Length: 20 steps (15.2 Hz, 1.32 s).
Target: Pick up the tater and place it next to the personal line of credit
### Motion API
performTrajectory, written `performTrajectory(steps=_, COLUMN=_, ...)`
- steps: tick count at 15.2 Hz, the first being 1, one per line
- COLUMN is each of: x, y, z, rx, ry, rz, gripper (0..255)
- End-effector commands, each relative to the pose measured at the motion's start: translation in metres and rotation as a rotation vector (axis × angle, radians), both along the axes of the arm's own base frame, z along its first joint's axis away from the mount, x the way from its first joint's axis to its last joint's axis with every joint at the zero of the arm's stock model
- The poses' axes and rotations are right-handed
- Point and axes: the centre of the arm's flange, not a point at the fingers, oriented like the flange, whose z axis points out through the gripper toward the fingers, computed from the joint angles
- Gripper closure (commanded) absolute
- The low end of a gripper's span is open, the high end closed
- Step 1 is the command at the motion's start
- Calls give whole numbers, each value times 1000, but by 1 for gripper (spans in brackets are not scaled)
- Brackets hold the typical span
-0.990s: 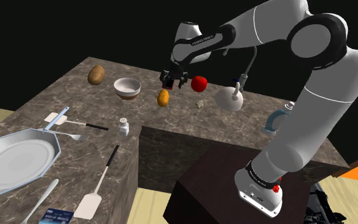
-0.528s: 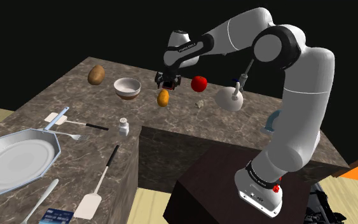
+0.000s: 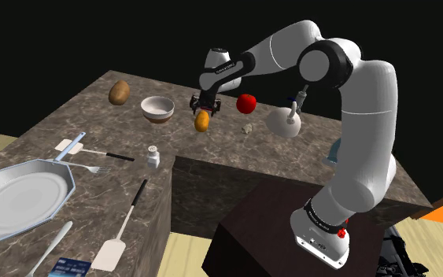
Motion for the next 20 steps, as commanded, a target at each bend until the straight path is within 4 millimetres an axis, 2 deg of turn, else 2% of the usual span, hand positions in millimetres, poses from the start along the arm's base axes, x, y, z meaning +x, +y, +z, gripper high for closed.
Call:
performTrajectory(steps=1, x=-1, y=2, z=-7, rx=0, ry=0, rz=0, gripper=0)
performTrajectory(steps=8, x=-1, y=2, z=-7, rx=0, ry=0, rz=0, gripper=0)
performTrajectory(steps=9, x=-1, y=2, z=-7, rx=0, ry=0, rz=0, gripper=255)
performTrajectory(steps=18, x=-1, y=2, z=-7, rx=0, ry=0, rz=0, gripper=255)
performTrajectory(steps=20, x=-1, y=2, z=3, rx=0, ry=0, rz=0, gripper=255)
